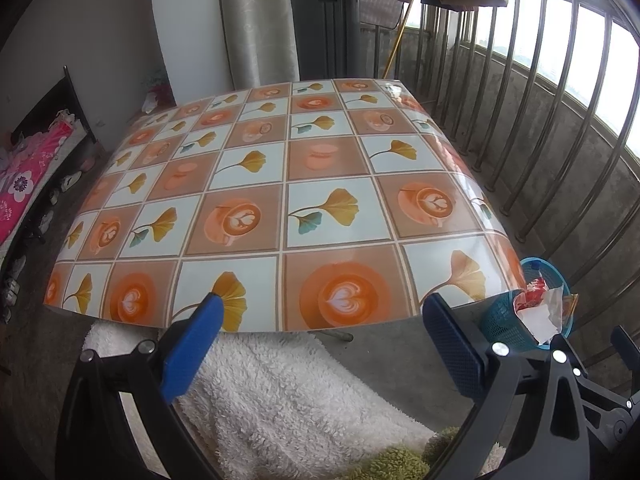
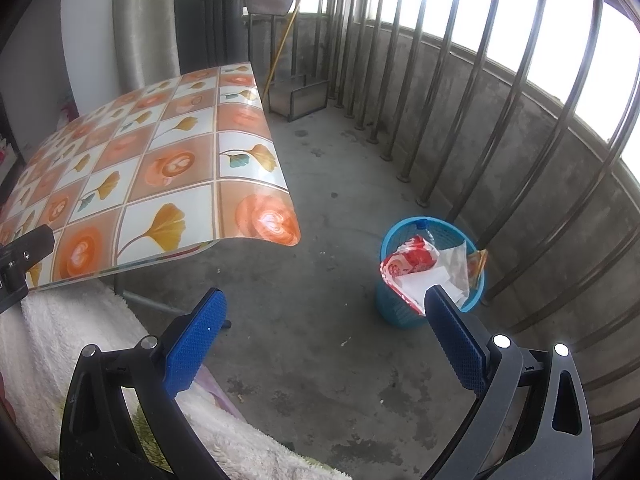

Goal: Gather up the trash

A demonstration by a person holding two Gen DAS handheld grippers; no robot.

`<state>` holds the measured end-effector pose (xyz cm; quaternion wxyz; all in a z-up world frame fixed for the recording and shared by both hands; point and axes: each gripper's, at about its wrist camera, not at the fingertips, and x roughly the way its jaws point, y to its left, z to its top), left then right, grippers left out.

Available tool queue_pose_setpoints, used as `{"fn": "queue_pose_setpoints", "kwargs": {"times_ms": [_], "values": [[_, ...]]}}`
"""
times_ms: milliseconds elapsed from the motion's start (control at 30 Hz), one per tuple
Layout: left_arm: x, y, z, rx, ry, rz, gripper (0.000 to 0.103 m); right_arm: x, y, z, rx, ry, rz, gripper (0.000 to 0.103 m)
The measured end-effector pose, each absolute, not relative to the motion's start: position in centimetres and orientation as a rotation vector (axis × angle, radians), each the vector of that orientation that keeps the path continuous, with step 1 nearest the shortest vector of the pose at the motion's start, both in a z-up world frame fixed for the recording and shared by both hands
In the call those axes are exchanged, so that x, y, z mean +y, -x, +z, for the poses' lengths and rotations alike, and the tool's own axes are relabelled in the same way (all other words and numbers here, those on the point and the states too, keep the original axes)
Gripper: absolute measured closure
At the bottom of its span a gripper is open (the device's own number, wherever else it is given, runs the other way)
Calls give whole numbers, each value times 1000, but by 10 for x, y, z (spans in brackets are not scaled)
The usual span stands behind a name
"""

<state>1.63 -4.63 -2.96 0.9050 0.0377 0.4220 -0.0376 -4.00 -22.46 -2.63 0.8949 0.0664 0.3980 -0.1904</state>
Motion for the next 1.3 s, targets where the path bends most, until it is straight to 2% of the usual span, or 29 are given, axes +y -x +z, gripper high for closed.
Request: {"fn": "queue_pose_setpoints", "kwargs": {"times_ms": [1300], "values": [[-47,-16,-29,871,-81,-77,6,-224,38,-26,826,-135,-388,8]]}}
